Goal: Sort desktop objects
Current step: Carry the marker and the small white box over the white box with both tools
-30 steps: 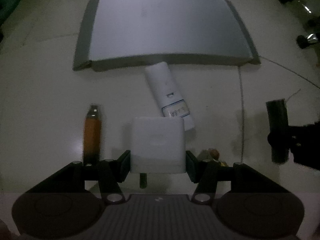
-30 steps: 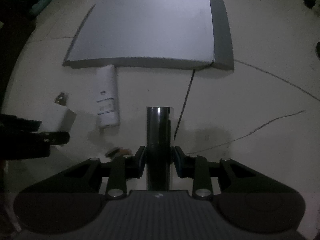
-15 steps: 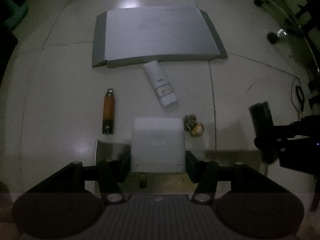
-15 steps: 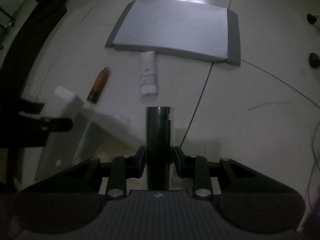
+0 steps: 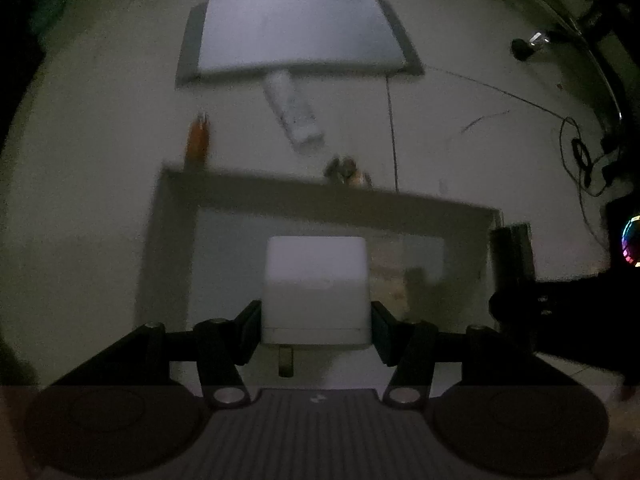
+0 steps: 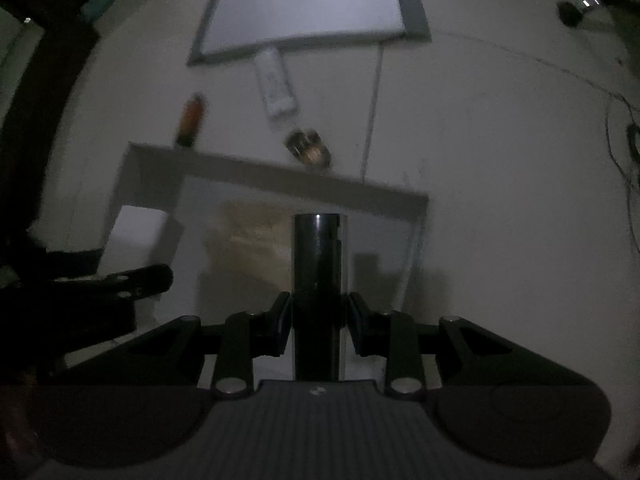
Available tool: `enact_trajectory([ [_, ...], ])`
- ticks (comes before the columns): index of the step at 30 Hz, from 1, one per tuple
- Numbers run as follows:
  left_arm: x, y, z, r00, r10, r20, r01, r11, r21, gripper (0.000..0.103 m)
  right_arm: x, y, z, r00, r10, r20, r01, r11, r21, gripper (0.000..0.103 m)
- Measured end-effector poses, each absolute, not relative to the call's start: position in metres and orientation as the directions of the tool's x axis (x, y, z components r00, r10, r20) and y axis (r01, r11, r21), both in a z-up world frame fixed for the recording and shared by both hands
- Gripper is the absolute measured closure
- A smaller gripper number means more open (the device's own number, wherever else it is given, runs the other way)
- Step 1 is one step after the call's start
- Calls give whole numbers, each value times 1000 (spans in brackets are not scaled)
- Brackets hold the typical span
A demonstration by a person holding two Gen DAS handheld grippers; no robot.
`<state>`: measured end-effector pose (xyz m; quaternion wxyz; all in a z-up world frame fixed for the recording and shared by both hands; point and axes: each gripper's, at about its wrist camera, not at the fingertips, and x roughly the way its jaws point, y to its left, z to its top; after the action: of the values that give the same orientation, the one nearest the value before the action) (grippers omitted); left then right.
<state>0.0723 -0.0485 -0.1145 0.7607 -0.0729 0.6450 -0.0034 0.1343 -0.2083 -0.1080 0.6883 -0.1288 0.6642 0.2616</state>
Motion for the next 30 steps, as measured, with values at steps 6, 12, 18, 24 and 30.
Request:
enact_trajectory([
  [6, 39, -55, -145, 140, -39, -989, -33, 998, -45, 52, 115, -226, -137, -13, 143, -990, -494, 859, 131, 71],
  [12, 33, -40, -169, 113, -22, -993, -63, 998, -30, 52, 107, -218, -164, -10, 137, -991, -487, 865, 124, 71],
  [18, 43, -22, -189, 112, 20, -994, -97, 995, 9, 52, 107, -207, -197, 7, 112, -994, -443, 891, 98, 71],
  [24, 57, -5, -209, 122, 45, -992, -98, 995, 33, 52, 112, -196, -222, 50, 52, -997, -437, 899, 25, 71],
  [30, 70, 4, -225, 147, 64, -987, -69, 996, 54, 52, 114, -181, -235, 116, 46, -992, -456, 890, -12, 71],
])
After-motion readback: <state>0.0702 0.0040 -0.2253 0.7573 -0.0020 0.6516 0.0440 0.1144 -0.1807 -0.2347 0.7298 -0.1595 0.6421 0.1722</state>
